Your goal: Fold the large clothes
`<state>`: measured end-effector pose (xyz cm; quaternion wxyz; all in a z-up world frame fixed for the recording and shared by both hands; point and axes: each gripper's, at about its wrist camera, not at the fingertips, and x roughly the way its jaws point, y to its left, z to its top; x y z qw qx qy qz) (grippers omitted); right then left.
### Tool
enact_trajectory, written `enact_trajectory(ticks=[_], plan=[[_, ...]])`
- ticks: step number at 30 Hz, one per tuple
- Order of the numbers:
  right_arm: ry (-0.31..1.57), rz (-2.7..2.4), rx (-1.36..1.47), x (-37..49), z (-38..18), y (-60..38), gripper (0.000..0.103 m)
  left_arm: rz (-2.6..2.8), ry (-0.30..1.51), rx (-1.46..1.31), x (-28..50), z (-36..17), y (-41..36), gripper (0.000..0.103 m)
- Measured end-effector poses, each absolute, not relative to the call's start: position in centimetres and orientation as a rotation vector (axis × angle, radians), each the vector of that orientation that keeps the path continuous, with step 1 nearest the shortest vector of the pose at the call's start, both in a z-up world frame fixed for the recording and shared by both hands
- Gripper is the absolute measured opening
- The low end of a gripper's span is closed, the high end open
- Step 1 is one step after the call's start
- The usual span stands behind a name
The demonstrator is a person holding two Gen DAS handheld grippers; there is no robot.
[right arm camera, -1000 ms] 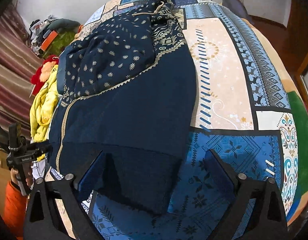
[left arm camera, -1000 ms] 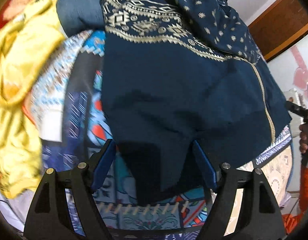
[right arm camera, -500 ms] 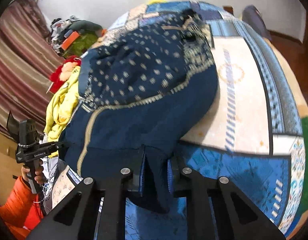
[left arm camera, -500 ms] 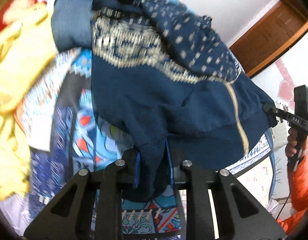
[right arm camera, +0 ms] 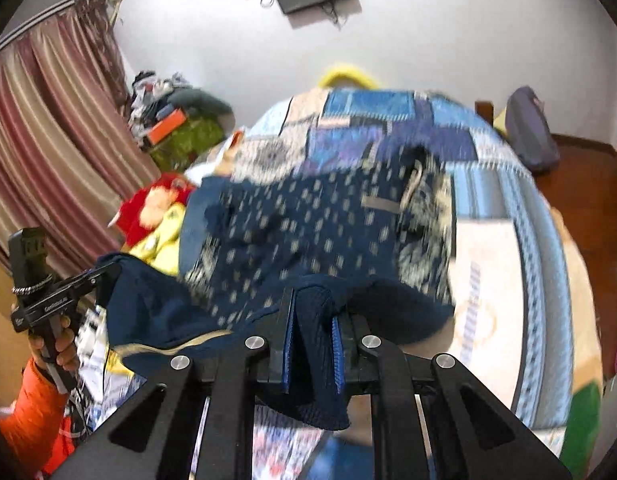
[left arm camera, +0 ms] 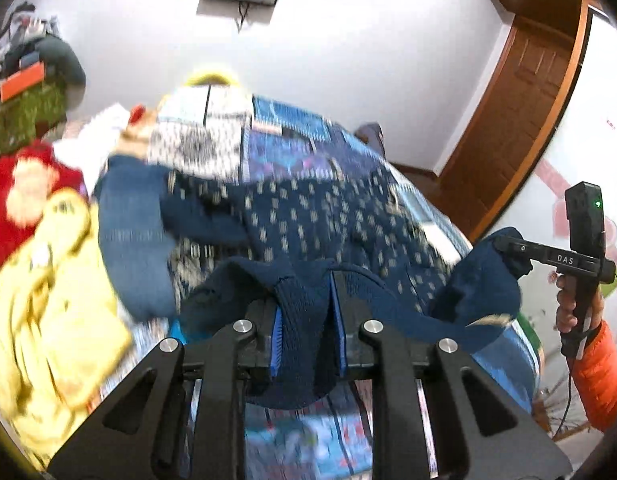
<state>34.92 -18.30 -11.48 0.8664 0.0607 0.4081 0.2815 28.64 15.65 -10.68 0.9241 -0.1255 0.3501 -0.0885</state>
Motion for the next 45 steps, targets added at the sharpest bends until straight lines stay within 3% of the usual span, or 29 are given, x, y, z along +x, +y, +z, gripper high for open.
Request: enact_trajectory(ticks=[9,17,24,30,32,36,40,45], plan=[[0.814,0.482,0.196,47.2,-11.1,-17.2,0.012,-0.047,0.696,-0.344,39.5,-11.7,19.2,0.020],[0.920,0.387,0.167,57.9,-17.8,-14.2,0.013,0.071,0.821,-0.343,48.2,-18.3,21.4,0.020],[0.979,0.419,0.198,60.3,-21.7,-15.8,0.013,0.097,0.909,-0.232,50.4,-23.0,20.6,0.022],[0.874,0.183,0.066,58.4,-17.8,-20.7,0.013,0.094,0.969,-0.159,50.3,-22.0,20.2,0.023],[0.859,0.223,0.086,57.1,-16.1,-22.5,0.013,0.091,0.955,-0.133,49.4,-20.4,19.7,0.027],[0.822,0.296,0.036,53.8,-13.3,-22.8,0.013,0.079,0.876,-0.082,46.8,-16.4,18.9,0.057],[0.792,0.368,-0.050,50.5,-11.9,-20.0,0.013,0.078,0.816,-0.001,44.1,-13.4,17.3,0.068],[0.798,0.465,-0.096,47.9,-12.4,-15.7,0.013,0.025,0.842,0.064,42.6,-14.3,14.6,0.077]])
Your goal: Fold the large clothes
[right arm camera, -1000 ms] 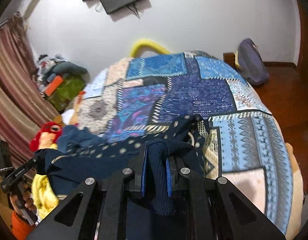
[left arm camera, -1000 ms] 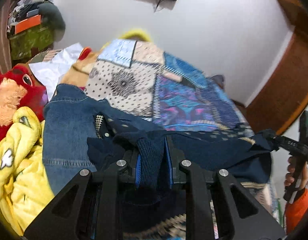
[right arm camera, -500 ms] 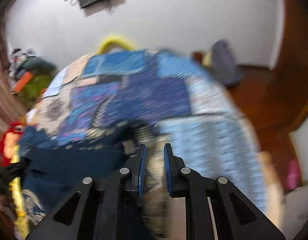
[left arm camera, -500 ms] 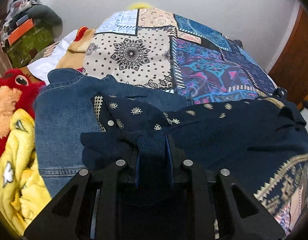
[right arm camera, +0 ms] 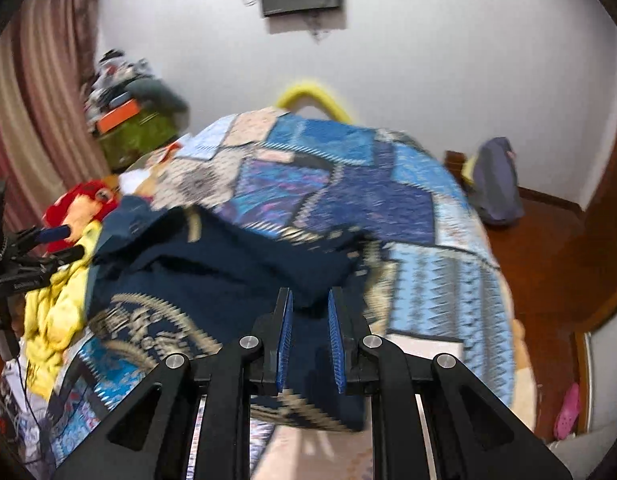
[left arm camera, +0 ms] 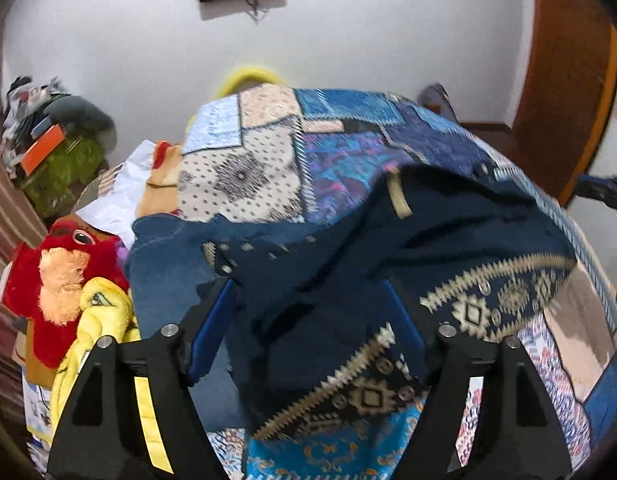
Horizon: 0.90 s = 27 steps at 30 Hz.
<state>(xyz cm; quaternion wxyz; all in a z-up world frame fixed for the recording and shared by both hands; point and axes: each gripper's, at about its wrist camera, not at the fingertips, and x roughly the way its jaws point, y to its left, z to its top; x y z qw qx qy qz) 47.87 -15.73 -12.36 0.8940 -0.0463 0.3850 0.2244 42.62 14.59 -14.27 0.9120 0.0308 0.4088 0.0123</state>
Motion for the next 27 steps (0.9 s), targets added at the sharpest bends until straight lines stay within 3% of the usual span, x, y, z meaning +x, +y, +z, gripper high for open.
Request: enact_trajectory(ticks=[7,14,21,27], plan=[[0.915,0.518,-0.089,49.4,-17.3,-11.0,0.013,0.013,0.945,0.045,45.2,-20.5,13.2,0.078],[1.008,0.516,-0.066,53.9,-21.7,-8.7,0.013,0.112,0.925,0.040,50.0,-22.0,15.1,0.078],[0.921,0.351,0.038,59.3,-19.8,-9.1,0.013,0.239,0.832,0.024,53.2,-18.9,18.4,0.078],[0.863,0.472,0.082,56.9,-16.2,-8.7,0.013,0.151,0.783,-0.087,50.4,-15.7,19.0,0.078]])
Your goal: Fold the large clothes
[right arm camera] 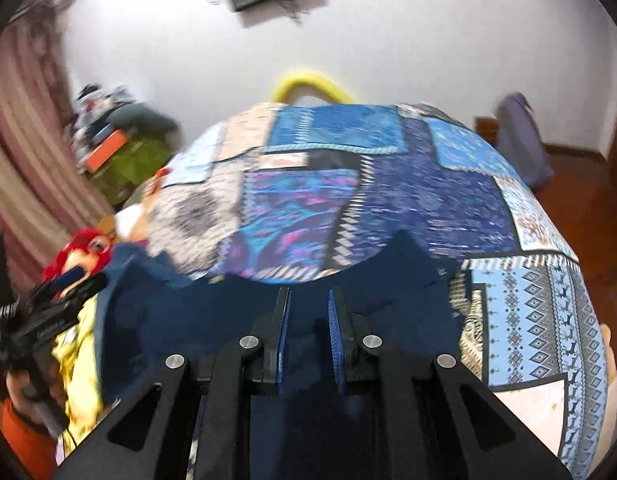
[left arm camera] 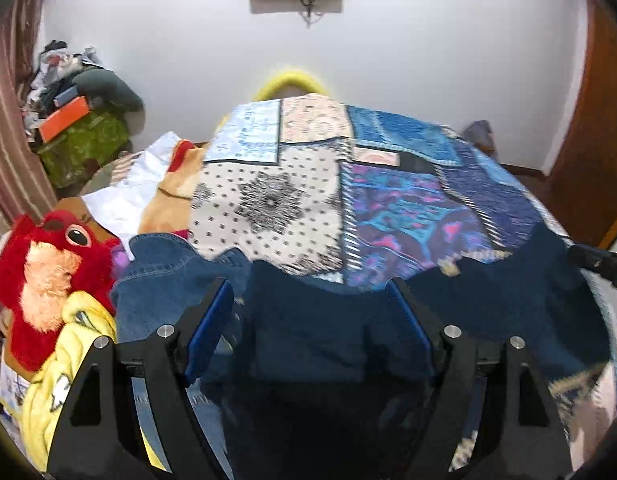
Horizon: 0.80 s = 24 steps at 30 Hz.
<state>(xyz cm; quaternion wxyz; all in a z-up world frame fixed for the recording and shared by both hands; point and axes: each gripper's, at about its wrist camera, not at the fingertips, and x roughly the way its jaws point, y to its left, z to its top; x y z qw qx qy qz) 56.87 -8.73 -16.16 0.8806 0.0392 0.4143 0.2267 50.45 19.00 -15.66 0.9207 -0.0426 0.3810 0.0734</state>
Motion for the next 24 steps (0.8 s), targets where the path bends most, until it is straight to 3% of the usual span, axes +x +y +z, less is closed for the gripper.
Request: enact_trajectory(ticks=[7,13,24], plan=[[0.885,0.661,-0.124,49.4,-15.9,-4.7,0.013,-0.040,0.872,-0.065,47.2,-17.3,14.3,0.078],[0.945,0.590,-0.293,47.6,-20.8,-3.4,0.013,-0.083,0.954,0.029,45.5,-21.5,10.5,0.082],[0.971,0.570,-0.226,47.7,-22.3,-7.8,0.013,-0.097,0.942,-0.029,41.9,-23.0,12.7,0.091]])
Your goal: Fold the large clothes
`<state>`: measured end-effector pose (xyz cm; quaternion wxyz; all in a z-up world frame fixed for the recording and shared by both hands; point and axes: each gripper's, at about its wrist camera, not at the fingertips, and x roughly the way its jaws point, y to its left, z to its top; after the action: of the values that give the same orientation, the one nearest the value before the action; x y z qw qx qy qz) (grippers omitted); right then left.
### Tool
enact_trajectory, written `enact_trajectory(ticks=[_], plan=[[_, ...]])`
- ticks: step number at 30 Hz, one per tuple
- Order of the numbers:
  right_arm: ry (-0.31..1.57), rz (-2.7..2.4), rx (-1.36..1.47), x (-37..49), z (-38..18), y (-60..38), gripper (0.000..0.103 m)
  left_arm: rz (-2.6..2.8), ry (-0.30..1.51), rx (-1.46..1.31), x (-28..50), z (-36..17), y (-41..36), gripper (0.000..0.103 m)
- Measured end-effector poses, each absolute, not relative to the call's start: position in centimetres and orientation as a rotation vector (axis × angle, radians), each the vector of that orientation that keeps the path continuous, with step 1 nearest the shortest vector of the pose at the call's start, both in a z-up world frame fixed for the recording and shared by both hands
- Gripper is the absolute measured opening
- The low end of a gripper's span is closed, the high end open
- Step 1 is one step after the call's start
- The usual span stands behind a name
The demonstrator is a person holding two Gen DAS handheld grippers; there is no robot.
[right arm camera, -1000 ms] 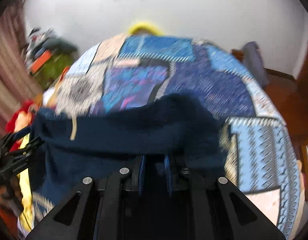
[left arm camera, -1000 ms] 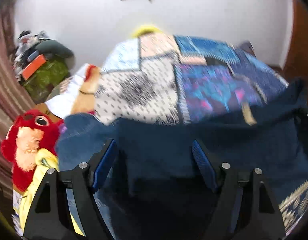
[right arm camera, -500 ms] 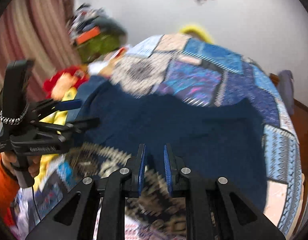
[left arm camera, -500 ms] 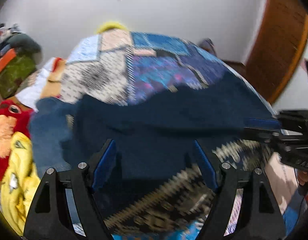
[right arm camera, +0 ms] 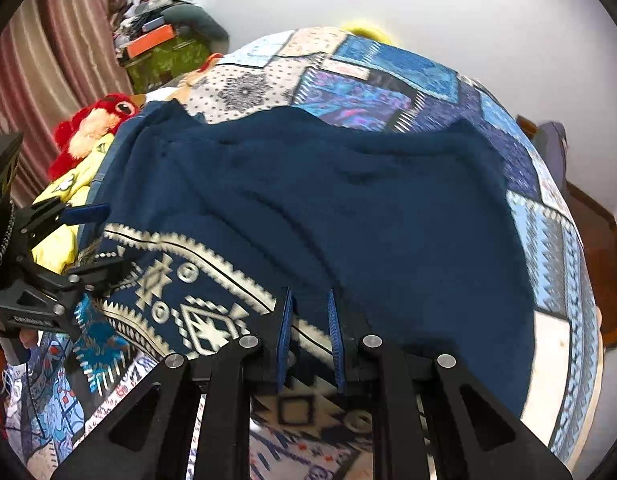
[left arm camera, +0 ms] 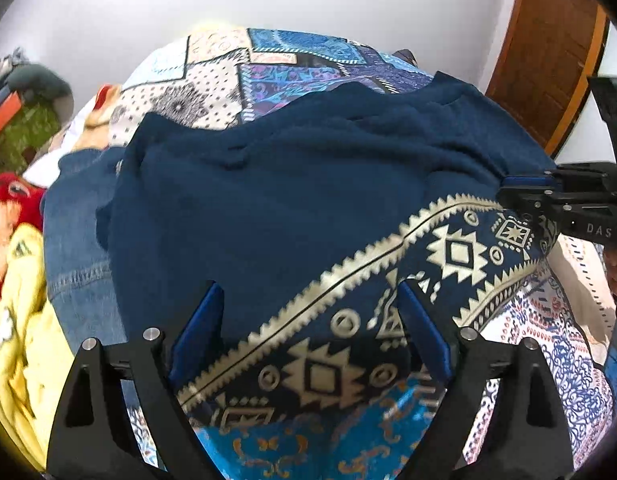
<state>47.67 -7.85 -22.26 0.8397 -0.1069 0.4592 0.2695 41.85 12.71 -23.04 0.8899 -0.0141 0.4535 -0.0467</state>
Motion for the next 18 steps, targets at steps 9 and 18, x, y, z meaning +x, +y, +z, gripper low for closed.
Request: enact_trajectory(ticks=[9,18], plan=[[0.989,0.494,-0.200,46.4,-22.2,-12.2,0.013,-0.078,0.944,-0.111,38.9,-23.0,14.8,0.091],[1.016,0.301,-0.159,44.8,-22.1,-17.3,0.013,0.209,1.025,-0.091,32.9,-25.4,19.3,0.090]])
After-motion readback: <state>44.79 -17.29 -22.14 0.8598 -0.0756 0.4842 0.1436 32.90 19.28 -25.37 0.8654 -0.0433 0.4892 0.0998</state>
